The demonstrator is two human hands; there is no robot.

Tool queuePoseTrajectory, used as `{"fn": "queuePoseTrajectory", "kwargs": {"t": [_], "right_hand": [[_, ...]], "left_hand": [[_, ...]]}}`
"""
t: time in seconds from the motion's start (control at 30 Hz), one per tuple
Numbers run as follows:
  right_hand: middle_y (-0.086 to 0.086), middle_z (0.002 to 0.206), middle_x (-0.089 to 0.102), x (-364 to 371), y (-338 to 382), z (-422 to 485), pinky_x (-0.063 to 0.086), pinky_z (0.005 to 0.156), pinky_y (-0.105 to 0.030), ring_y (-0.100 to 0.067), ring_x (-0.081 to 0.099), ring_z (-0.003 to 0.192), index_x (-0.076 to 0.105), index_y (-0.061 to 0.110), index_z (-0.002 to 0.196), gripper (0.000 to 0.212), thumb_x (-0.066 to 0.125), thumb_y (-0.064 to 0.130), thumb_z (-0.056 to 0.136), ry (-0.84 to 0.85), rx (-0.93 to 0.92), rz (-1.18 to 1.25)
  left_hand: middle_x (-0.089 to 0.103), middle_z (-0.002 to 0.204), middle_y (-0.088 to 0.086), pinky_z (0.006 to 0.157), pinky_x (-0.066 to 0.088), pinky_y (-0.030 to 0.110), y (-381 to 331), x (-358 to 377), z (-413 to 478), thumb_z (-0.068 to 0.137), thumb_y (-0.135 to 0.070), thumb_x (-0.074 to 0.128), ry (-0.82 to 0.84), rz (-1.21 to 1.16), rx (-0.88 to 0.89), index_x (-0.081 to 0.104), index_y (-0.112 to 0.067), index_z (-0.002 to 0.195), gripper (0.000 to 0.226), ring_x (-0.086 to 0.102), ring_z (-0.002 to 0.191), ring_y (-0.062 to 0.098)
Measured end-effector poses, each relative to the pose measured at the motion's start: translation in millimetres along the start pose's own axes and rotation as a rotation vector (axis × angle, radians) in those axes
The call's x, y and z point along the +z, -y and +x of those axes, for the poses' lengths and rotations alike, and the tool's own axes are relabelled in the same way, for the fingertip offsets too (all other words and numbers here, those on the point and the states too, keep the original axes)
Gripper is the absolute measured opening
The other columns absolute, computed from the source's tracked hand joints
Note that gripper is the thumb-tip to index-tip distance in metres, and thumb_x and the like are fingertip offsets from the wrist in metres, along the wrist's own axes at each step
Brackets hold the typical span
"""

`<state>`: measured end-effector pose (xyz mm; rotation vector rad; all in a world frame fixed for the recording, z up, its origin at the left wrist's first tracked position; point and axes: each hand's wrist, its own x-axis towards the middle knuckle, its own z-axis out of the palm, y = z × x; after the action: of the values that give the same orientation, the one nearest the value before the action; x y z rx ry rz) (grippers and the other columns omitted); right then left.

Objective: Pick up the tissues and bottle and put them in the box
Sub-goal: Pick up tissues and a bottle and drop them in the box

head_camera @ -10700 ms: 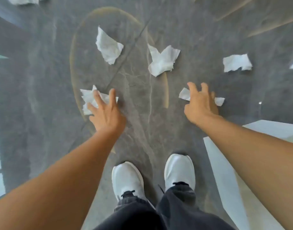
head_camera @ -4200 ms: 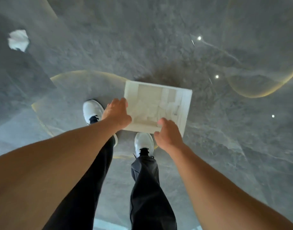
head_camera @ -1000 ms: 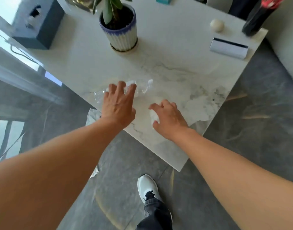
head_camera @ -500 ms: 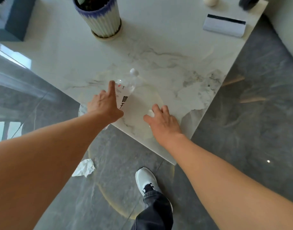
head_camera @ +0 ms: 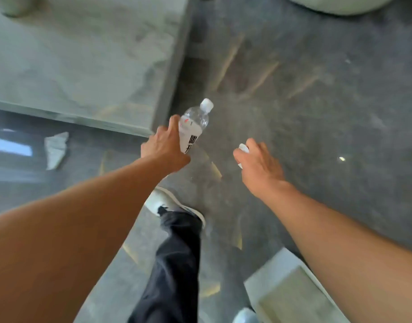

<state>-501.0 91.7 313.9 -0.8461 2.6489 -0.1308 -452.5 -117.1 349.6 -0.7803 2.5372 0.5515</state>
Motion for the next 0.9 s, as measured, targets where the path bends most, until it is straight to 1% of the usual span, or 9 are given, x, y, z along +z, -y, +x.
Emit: {"fn": "queuePoseTrajectory", "kwargs": {"t": [0.1, 0.23, 0.33, 0.47, 0.63, 0.7, 0.77, 0.8, 0.9], "right_hand": [[-0.009, 0.111, 0.043, 10.9, -70.8, -108.9, 0.031, 0.054, -0.033, -0.033, 0.045, 0.099, 0.052, 0.016, 0.094, 0.019, 0.052, 0.000, 0.084, 0.073, 0.130, 0.008], [-0.006, 0.113, 0.043, 48.9, -143.4, -252.4, 0.033, 0.059, -0.033, -0.030, 0.046, 0.104, 0.053, 0.018, 0.097, 0.019, 0.052, 0.003, 0.086, 0.178, 0.341, 0.026], [-0.008, 0.107, 0.046, 95.6, -170.7, -327.0, 0.034, 0.059, -0.033, -0.032, 0.047, 0.100, 0.054, 0.016, 0.090, 0.019, 0.050, 0.000, 0.082, 0.164, 0.522, 0.101], [-0.009, 0.112, 0.045, 173.8, -168.6, -386.4, 0.042, 0.060, -0.035, -0.032, 0.046, 0.101, 0.054, 0.016, 0.095, 0.026, 0.057, -0.003, 0.077, 0.209, 0.628, 0.226], [-0.010, 0.113, 0.042, 265.1, -142.1, -418.9, 0.041, 0.057, -0.035, -0.031, 0.042, 0.103, 0.050, 0.017, 0.099, 0.028, 0.057, 0.001, 0.078, 0.249, 0.693, 0.351], [-0.013, 0.112, 0.043, 289.8, -135.3, -424.9, 0.040, 0.057, -0.035, -0.033, 0.042, 0.102, 0.051, 0.014, 0.100, 0.027, 0.059, 0.001, 0.077, 0.216, 0.717, 0.372], [-0.017, 0.115, 0.043, 304.1, -131.9, -427.6, 0.038, 0.057, -0.035, -0.035, 0.043, 0.103, 0.051, 0.013, 0.103, 0.031, 0.060, -0.001, 0.077, 0.185, 0.741, 0.387], [-0.018, 0.117, 0.043, 307.2, -131.5, -427.8, 0.038, 0.057, -0.035, -0.037, 0.043, 0.104, 0.051, 0.013, 0.106, 0.034, 0.060, -0.002, 0.077, 0.178, 0.756, 0.392], [-0.016, 0.129, 0.038, 302.9, -132.1, -427.1, 0.048, 0.068, -0.045, -0.040, 0.041, 0.110, 0.044, 0.024, 0.122, 0.055, 0.066, 0.004, 0.076, 0.228, 0.798, 0.397]], "left_hand": [[0.056, 0.110, 0.013, 0.086, 0.049, 0.052, -62.9, 73.5, -64.9, 0.061, -0.028, 0.076, 0.182, -0.002, 0.037, 0.028, -0.026, 0.126, 0.081, 0.058, 0.101, 0.041], [0.057, 0.111, 0.010, 0.088, 0.050, 0.051, -130.3, 175.0, -156.1, 0.060, -0.030, 0.074, 0.446, 0.043, 0.144, 0.025, -0.032, 0.129, 0.085, 0.059, 0.103, 0.038], [0.058, 0.109, 0.007, 0.083, 0.053, 0.050, -158.3, 250.2, -208.7, 0.059, -0.029, 0.073, 0.582, 0.086, 0.246, 0.024, -0.033, 0.129, 0.085, 0.061, 0.096, 0.035], [0.056, 0.109, 0.005, 0.081, 0.054, 0.048, -157.3, 341.4, -254.4, 0.060, -0.025, 0.071, 0.721, 0.181, 0.256, 0.022, -0.033, 0.132, 0.087, 0.060, 0.096, 0.033], [0.057, 0.119, 0.006, 0.082, 0.054, 0.046, -122.5, 423.5, -256.7, 0.062, -0.026, 0.074, 0.763, 0.246, 0.226, 0.023, -0.029, 0.134, 0.089, 0.059, 0.101, 0.033], [0.058, 0.118, 0.005, 0.075, 0.053, 0.039, -110.5, 441.6, -248.6, 0.063, -0.029, 0.076, 0.740, 0.229, 0.207, 0.026, -0.028, 0.131, 0.084, 0.057, 0.096, 0.030], [0.057, 0.114, 0.001, 0.063, 0.043, 0.031, -104.9, 449.7, -243.9, 0.064, -0.032, 0.078, 0.708, 0.173, 0.194, 0.028, -0.028, 0.129, 0.082, 0.052, 0.090, 0.026], [0.055, 0.112, -0.002, 0.062, 0.040, 0.029, -105.2, 450.2, -243.5, 0.064, -0.033, 0.078, 0.701, 0.138, 0.194, 0.029, -0.028, 0.129, 0.082, 0.051, 0.090, 0.024], [0.055, 0.114, -0.001, 0.073, 0.041, 0.030, -103.7, 444.1, -247.5, 0.065, -0.035, 0.075, 0.689, 0.086, 0.222, 0.029, -0.027, 0.134, 0.083, 0.055, 0.100, 0.027]]}}
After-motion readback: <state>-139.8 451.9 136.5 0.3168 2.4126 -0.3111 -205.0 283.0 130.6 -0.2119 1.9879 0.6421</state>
